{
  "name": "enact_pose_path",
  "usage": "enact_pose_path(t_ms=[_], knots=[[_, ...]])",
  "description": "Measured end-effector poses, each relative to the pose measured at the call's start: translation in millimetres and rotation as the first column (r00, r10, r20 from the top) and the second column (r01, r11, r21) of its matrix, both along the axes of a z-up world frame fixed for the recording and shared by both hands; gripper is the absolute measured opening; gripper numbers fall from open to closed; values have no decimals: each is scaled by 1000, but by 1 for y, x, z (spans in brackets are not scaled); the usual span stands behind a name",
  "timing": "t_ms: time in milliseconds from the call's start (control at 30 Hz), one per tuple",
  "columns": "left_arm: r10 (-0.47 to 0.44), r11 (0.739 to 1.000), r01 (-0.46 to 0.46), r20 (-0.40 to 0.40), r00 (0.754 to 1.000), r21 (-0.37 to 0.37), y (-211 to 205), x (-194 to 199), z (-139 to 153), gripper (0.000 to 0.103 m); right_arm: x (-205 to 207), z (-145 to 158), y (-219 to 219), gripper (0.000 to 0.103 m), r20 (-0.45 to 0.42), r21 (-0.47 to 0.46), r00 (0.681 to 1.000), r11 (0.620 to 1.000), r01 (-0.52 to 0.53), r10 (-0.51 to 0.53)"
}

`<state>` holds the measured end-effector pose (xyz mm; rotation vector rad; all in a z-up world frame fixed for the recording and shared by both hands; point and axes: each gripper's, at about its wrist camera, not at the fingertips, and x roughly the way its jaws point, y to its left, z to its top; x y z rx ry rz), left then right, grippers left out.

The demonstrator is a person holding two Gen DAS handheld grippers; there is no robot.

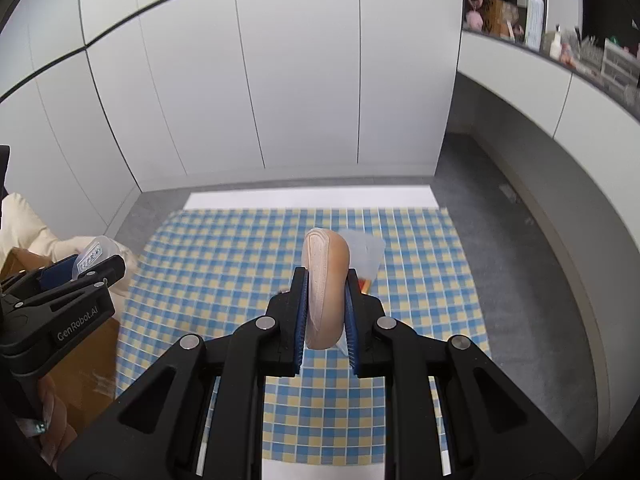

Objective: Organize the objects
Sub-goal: 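Lift the clear case with the left tool while the right tool lifts the peach sponge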

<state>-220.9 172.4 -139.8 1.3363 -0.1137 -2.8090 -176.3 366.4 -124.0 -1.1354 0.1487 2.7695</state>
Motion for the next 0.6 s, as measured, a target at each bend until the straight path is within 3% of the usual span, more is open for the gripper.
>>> enact_pose_path(t_ms=[333,600], knots=[[2,1000,-1,-69,998,20,-8,26,69,53,19,70,-23,17,-91,38,995,999,-33,36],[-11,1000,11,-119,993,7,-8,51,111,53,39,105,-26,17,-123,47,992,999,-22,28]])
